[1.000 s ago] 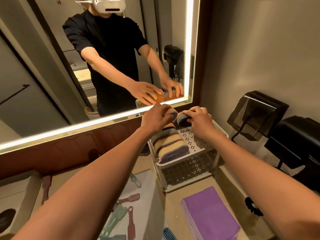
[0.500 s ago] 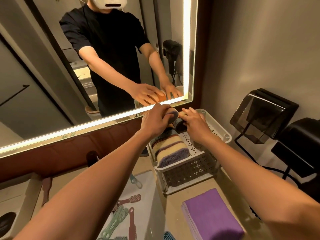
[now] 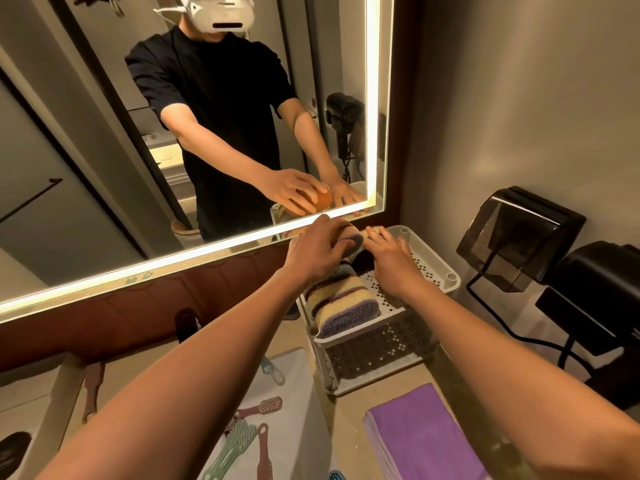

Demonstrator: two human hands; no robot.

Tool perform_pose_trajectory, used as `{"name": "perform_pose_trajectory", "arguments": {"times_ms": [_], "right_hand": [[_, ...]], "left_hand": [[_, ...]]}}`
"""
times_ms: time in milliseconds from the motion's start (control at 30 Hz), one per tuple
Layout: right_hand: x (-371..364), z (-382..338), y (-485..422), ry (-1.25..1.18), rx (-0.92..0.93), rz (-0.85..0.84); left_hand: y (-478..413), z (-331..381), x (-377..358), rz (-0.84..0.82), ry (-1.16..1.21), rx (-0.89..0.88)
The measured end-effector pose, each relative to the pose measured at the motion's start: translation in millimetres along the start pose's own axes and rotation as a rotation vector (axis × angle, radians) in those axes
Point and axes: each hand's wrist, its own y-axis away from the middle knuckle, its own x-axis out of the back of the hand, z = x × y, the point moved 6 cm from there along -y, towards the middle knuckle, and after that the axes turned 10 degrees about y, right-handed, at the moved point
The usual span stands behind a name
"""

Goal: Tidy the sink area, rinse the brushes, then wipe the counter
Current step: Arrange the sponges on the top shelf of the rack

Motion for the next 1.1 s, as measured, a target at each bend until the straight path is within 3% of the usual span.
{"name": "perform_pose_trajectory", "arguments": {"times_ms": [367,500,667,1100], "right_hand": [[42,-3,30,-0.526,-0.027,0.131],[50,-2,41,-0.492,0.036,0.192],[45,16,47,-0.488,-0.054,0.235],[22,39,32,-0.451,-0.174,0.172]], "left_hand": [[-3,27,-12,-0.040,0.027,-0.033],[0,31,-25,-0.053,0.086,0.026],[2,30,-32,-0.080,0.105,0.057],[14,7,-41,-0.167,-0.053,0.085]]}}
